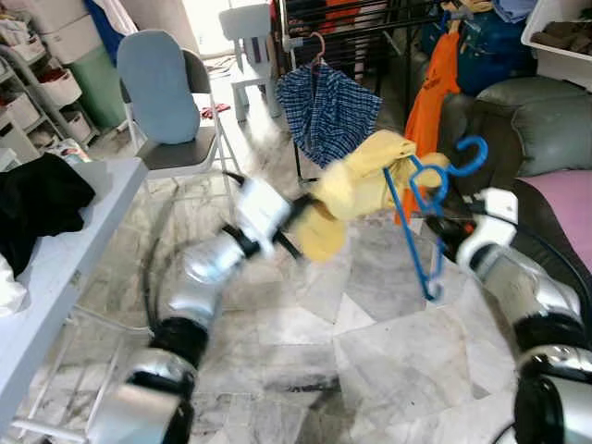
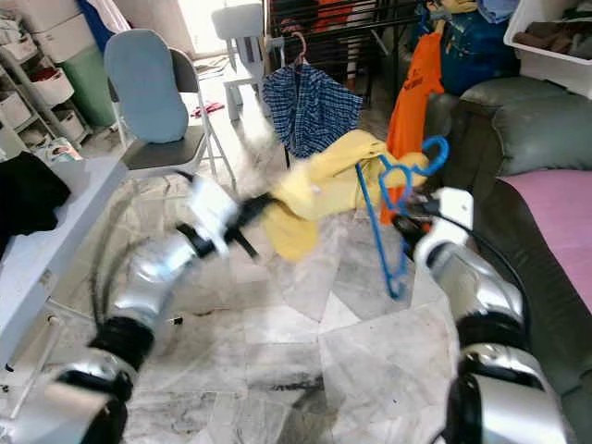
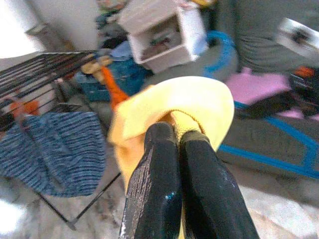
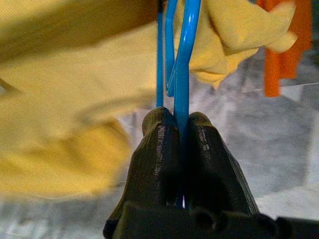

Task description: Hang hanger

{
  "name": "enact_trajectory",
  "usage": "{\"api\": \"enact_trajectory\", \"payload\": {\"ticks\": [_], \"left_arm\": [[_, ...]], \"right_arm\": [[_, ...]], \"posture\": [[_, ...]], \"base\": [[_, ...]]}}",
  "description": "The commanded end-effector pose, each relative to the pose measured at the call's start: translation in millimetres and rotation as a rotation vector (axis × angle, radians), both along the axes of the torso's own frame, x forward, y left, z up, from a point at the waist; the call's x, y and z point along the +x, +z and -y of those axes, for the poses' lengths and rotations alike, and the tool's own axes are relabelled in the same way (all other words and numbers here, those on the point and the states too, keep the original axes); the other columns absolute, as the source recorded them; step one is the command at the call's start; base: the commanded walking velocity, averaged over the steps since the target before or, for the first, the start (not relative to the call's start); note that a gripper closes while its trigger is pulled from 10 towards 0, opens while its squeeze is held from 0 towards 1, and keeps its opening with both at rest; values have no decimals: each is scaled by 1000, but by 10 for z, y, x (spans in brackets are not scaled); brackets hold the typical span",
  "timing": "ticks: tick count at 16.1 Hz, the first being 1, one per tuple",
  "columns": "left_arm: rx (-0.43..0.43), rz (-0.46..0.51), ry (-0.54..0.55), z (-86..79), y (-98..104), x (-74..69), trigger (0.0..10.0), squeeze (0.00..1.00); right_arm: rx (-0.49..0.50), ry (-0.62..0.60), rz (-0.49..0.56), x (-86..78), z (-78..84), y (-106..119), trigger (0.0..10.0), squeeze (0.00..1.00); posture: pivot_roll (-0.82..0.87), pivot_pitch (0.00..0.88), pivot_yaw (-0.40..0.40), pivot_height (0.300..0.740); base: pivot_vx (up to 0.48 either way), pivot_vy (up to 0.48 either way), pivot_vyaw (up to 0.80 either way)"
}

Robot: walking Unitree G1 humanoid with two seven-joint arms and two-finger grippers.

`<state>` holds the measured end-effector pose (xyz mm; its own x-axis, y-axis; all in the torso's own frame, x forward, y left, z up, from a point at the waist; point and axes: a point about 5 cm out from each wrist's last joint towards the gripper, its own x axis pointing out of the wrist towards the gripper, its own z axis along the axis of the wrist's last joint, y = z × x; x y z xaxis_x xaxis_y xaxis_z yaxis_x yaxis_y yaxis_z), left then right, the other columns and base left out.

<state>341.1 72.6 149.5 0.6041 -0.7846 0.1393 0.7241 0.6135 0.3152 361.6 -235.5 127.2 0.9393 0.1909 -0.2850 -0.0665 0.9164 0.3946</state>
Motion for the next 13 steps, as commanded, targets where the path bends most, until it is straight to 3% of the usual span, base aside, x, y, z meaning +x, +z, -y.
{"api": "enact_trajectory", "payload": {"ticks": [1, 4, 6, 7, 9, 10, 11, 13], "left_arm": [[34, 44, -4, 13, 18, -30, 10000, 0], [-100, -10, 10, 166, 88, -31, 10000, 0], [-238, -55, 88, 141, 234, 65, 10000, 0], [-333, -73, 156, 66, 357, 150, 10000, 0], [-356, -76, 222, -46, 395, 210, 10000, 0], [-304, -88, 242, -92, 277, 192, 10000, 0], [-244, -98, 235, -95, 141, 135, 10000, 0], [-158, -102, 201, -64, -37, 32, 10000, 0]], "right_arm": [[47, 18, 62, 67, -105, 176, 10000, 0], [84, 270, 55, -59, -571, 105, 10000, 0], [101, 318, -18, -195, -672, -77, 10000, 0], [124, 251, -76, -265, -613, -210, 10000, 0], [93, 40, -105, -254, -312, -273, 10000, 0], [69, -122, -108, -206, -41, -232, 10000, 0], [42, -210, -86, -157, 133, -121, 10000, 0], [29, -278, -27, -61, 252, 102, 10000, 0]], "posture": [[-173, 0, 142, 740], [-184, 0, 138, 740], [-188, 0, 134, 740], [-190, 0, 131, 740], [-196, 0, 133, 740], [-200, 0, 134, 740], [-206, 0, 133, 740], [-207, 0, 128, 740]], "base": [[0, 0, 0], [0, 0, 0], [0, 0, 0], [0, 0, 0], [0, 0, 0], [0, 0, 0], [0, 0, 0], [0, 0, 0]]}}
